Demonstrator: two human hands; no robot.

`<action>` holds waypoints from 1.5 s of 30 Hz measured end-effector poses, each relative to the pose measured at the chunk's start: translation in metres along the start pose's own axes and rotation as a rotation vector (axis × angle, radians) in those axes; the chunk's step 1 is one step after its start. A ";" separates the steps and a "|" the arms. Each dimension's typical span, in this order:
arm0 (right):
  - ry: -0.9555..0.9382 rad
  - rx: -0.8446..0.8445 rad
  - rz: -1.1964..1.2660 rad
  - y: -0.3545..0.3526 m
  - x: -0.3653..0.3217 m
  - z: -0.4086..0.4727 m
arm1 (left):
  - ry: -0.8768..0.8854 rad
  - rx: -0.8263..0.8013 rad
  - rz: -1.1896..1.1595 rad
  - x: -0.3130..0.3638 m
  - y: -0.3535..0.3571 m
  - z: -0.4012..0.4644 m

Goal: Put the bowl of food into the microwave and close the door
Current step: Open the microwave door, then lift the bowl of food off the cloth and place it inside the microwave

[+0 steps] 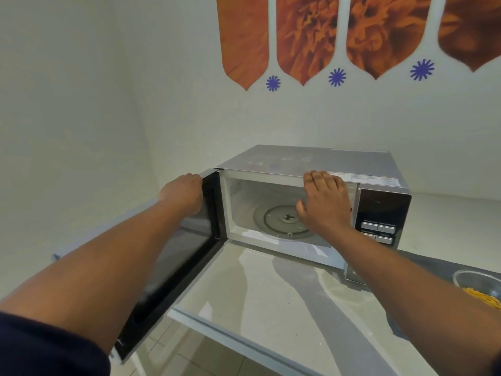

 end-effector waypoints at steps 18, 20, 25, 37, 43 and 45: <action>-0.036 0.079 0.006 0.018 0.003 -0.001 | 0.117 0.294 0.058 -0.015 0.012 -0.009; -0.054 0.063 0.001 0.020 0.004 -0.003 | 0.119 0.344 -0.002 -0.011 0.014 -0.009; -0.033 0.098 0.001 0.018 0.016 -0.021 | 0.263 0.426 -0.259 0.044 0.021 -0.001; 0.029 0.330 -0.173 -0.024 0.127 -0.096 | 0.848 0.648 -0.572 0.272 0.016 -0.033; 0.187 0.284 -0.226 -0.040 0.200 -0.154 | 1.021 0.682 -0.698 0.366 0.007 -0.068; 0.279 0.282 -0.181 -0.042 0.222 -0.171 | 1.060 0.662 -0.760 0.393 0.007 -0.081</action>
Point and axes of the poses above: each hand's wrist, its own z-axis towards the middle knuckle, its own y-axis out of the palm, x = y × z, the point moved 3 cm from there along z, towards the middle knuckle
